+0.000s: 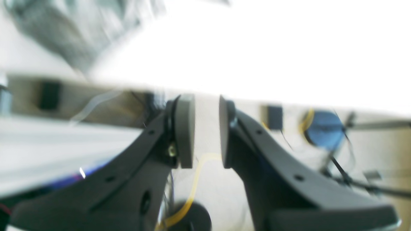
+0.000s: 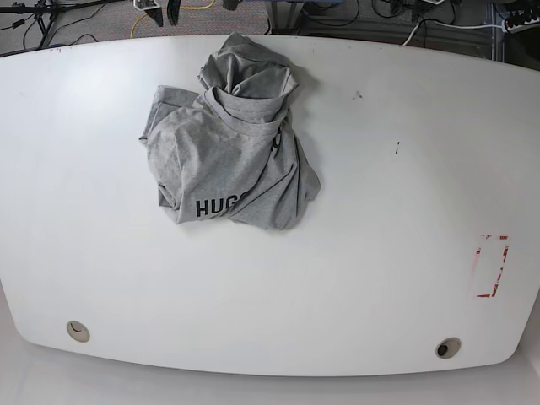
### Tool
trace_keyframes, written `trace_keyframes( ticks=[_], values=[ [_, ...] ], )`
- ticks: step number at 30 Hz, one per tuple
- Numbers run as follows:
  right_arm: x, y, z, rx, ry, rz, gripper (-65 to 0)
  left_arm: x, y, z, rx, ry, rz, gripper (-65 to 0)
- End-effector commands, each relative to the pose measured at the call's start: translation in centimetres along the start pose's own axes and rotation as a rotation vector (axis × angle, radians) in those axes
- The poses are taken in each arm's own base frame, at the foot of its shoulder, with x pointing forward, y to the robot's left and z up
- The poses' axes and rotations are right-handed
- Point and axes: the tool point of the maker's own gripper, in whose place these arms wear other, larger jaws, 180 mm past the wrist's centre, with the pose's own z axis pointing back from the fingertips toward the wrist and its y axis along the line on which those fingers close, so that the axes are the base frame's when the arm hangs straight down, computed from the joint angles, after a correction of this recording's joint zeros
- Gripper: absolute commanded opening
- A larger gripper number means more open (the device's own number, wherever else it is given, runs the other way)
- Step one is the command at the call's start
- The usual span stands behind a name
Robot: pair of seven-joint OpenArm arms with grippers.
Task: Fold the T-shirt properly
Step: 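Move both grippers in and lower the right gripper onto the grey T-shirt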
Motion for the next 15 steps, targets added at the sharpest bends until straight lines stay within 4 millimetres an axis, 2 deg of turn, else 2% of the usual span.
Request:
trace_keyframes(
  ticks=[1, 6, 8, 15],
  values=[
    [1.4, -0.2, -0.3, -0.002, -0.051, 0.003, -51.8, 1.7, 0.2, -0.6, 0.005, -0.07, -0.001, -44.6],
    [3.5, -0.4, -2.1, -0.008, -0.128, 0.003, -51.5, 3.9, 0.1, -2.6, 0.003, -0.155, 0.0, -44.4],
    [4.2, -0.3, -2.6, -0.008, -0.152, -0.001, -48.8, 4.7, 0.1, -3.3, -0.001, -0.187, -0.003, -43.1],
    [7.3, -0.3, -4.8, -0.011, -0.255, -0.006, -28.1, 7.6, -0.8, -5.4, -0.046, -0.287, -0.019, -24.4]
  ],
)
